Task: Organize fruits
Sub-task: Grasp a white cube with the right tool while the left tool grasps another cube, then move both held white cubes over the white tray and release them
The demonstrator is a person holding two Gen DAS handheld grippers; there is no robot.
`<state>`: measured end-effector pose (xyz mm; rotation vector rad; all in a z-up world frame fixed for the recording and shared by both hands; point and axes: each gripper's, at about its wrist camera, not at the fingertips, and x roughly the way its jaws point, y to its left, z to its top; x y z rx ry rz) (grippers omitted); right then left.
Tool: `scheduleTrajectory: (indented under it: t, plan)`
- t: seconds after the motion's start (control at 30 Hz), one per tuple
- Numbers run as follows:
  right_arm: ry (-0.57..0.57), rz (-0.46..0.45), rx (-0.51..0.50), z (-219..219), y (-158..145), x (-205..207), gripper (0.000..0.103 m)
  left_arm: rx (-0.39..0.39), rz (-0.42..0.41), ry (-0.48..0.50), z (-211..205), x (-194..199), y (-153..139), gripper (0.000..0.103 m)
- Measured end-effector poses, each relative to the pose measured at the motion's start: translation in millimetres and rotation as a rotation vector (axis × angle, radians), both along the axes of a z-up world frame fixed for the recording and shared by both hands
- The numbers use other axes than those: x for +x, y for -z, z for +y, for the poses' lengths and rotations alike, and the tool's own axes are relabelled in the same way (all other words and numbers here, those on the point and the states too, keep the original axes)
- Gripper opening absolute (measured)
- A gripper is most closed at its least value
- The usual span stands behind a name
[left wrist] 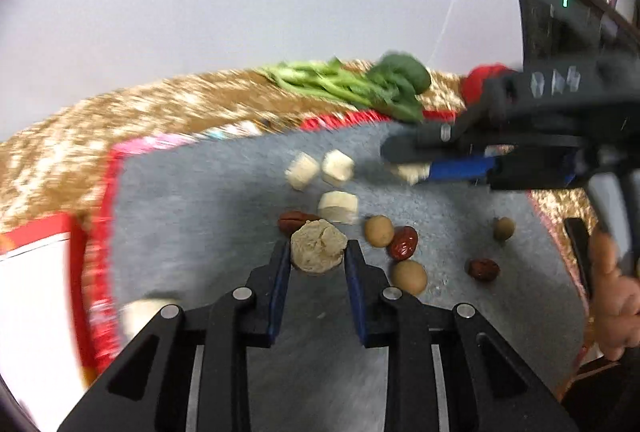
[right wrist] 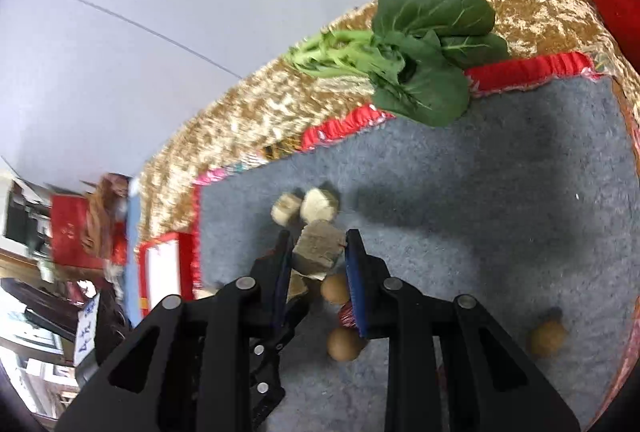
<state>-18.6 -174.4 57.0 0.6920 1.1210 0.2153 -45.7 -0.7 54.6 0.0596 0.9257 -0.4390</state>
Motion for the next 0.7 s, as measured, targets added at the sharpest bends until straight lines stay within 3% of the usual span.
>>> scheduleTrajectory:
  t: [0.23, 0.43, 0.7]
  plan:
    - [-0.154, -0.016, 0.088, 62.7, -7.9, -10.6, 0.028, 0.092, -0.028, -0.21, 101.0, -25.6, -39.8, 0.027]
    - [-0.338, -0.014, 0.094, 164.1, -8.1, -20.8, 0.028, 0.163, 0.063, -0.372, 195.9, -35.8, -25.6, 0.027]
    - [-0.516, 0.031, 0.086, 259.0, 10.6, -36.3, 0.029, 0.219, 0.159, -0.442, 233.9, -37.4, -4.2, 0.028]
